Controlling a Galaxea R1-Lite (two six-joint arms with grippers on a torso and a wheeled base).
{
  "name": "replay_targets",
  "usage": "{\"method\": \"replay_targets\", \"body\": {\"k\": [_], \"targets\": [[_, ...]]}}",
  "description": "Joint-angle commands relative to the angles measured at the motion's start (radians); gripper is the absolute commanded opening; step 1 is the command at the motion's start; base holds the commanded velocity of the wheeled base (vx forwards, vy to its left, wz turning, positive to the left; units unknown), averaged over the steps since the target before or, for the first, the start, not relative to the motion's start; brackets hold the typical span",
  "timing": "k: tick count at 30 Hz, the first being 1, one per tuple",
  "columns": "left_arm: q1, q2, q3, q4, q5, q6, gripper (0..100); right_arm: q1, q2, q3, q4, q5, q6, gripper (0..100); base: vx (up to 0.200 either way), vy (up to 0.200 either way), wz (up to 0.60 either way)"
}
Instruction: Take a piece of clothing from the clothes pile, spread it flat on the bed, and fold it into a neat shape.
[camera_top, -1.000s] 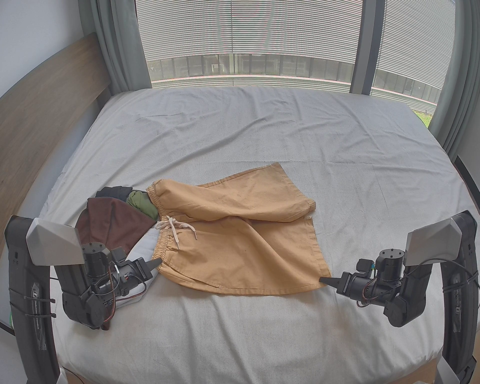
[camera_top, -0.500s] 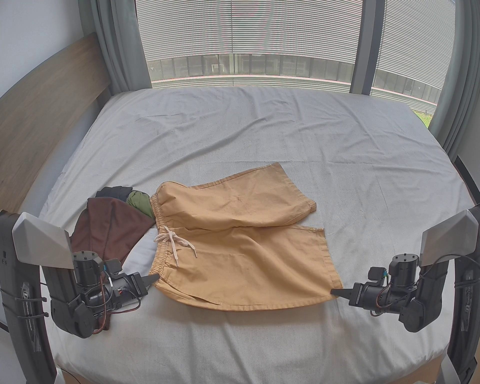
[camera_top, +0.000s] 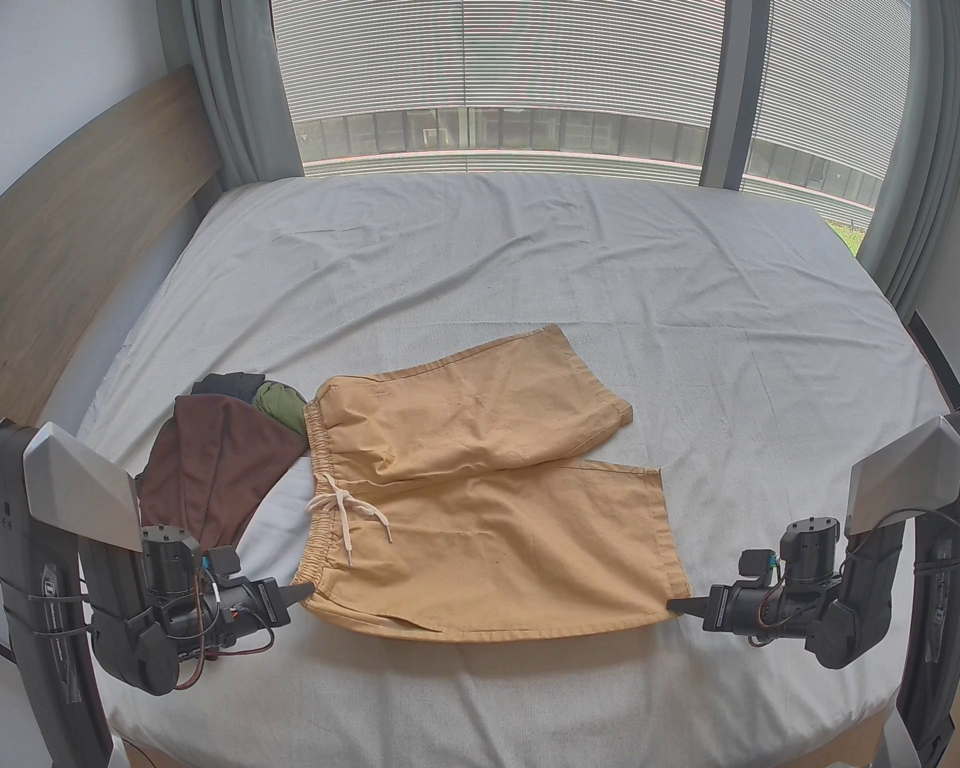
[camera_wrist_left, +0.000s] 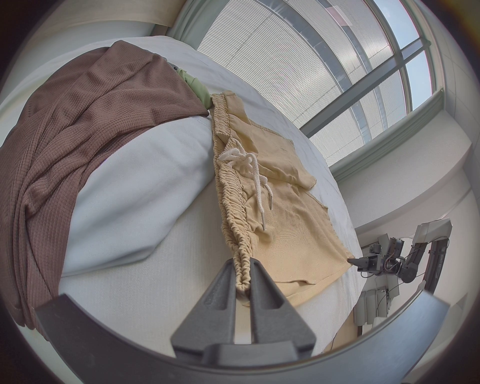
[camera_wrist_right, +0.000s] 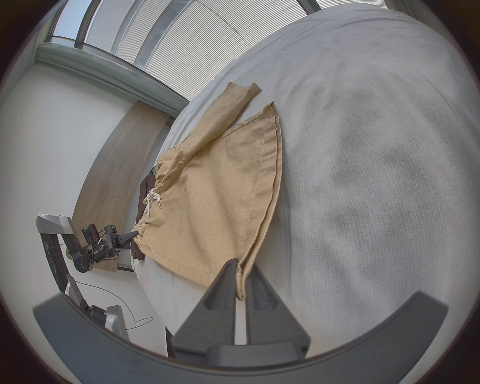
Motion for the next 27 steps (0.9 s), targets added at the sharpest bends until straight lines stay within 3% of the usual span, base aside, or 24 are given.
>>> {"method": "replay_targets", "body": {"k": [1, 27], "targets": [[0.001, 0.005, 0.027, 0.0, 0.002, 0.01, 0, 0.0, -0.001, 0.027, -0.002, -0.001, -0.007, 0, 0.0, 0.0, 0.0], [0.001, 0.034, 0.027, -0.003, 0.011, 0.048, 0, -0.001, 0.008, 0.039, -0.011, -0.001, -0.017, 0, 0.0, 0.0, 0.0]]}}
